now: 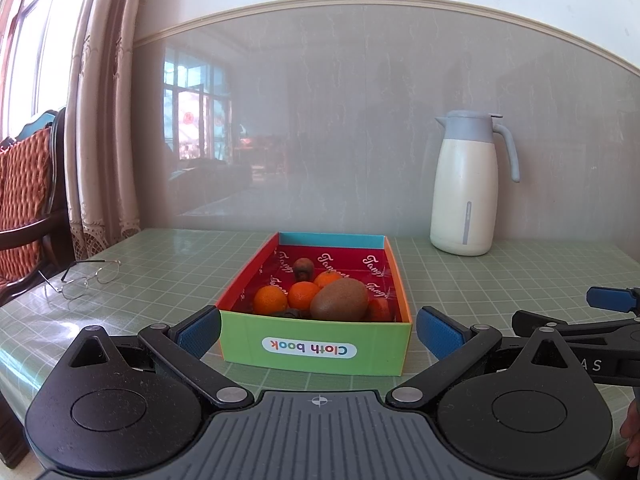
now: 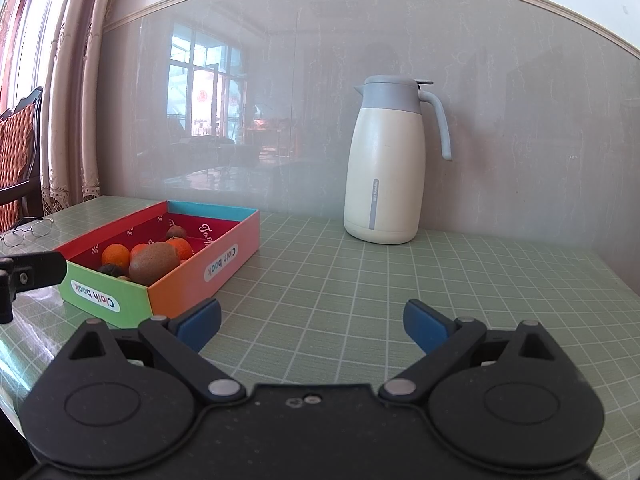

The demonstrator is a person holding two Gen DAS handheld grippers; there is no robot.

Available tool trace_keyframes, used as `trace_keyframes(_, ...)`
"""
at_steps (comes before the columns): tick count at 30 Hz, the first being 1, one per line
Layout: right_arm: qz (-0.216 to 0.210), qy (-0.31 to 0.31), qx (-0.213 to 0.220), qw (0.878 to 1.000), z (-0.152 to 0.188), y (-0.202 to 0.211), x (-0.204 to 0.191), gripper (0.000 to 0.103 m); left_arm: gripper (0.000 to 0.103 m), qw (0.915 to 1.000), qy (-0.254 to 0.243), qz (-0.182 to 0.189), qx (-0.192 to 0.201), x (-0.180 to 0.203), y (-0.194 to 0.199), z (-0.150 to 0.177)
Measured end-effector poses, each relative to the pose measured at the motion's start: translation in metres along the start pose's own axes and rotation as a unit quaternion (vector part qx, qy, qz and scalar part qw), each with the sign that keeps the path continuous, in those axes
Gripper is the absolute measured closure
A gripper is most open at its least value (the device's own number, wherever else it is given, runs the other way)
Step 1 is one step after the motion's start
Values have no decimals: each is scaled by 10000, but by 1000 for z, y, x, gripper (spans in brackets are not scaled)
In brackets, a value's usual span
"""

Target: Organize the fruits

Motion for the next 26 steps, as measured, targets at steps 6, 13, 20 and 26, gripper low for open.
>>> trace_keyframes(6,0,-2,0,10000,0,0,0,5,0,10000,0,6,-1,0,0,0)
trace_keyframes(13,-2,-5,2,10000,0,0,0,5,0,10000,0,7,1,0,0,0)
trace_keyframes(20,-2,-4,6,10000,0,0,0,5,0,9999,-58,58,107,2,3,-3)
trace_keyframes(26,-2,-9,15,10000,0,0,1,5,0,9999,30,25,124,-1,3,-4)
Point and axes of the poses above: each gripper's, at about its wrist camera, not at the fingertips, and y roughly against the way its jaws point, x to its right, z to its underside, the point moved 9 cm from there along -y, roughly the way its jaws point, and after that the axes turned 15 degrees about z, right-handed, at the moved point
